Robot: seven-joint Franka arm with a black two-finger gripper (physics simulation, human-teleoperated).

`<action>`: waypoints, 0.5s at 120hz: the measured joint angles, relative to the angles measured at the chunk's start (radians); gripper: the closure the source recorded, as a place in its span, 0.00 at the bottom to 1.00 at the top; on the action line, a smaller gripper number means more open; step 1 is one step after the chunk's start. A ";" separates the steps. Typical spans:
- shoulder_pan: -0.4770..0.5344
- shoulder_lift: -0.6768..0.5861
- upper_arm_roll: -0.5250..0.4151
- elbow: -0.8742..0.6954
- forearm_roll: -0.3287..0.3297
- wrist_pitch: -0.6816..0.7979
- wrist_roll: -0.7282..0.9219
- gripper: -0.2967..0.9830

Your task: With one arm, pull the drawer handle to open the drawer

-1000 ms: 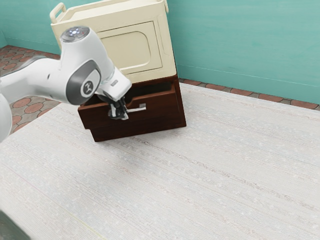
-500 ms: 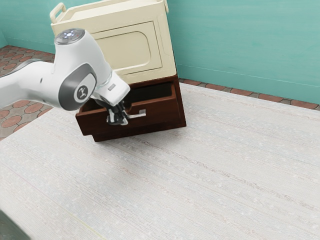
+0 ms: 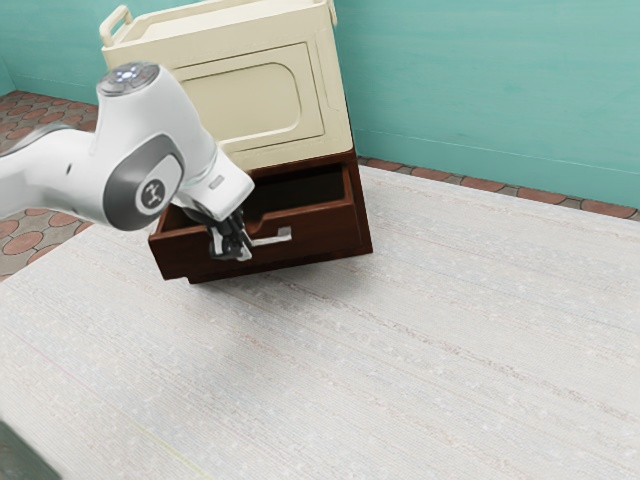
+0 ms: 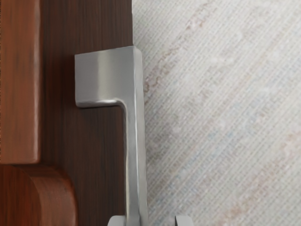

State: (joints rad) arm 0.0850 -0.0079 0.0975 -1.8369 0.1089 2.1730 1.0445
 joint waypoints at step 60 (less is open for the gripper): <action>-0.008 -0.058 -0.056 -0.076 -0.002 -0.001 -0.029 0.74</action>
State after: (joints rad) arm 0.0770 -0.0660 0.0416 -1.9126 0.1073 2.1715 1.0155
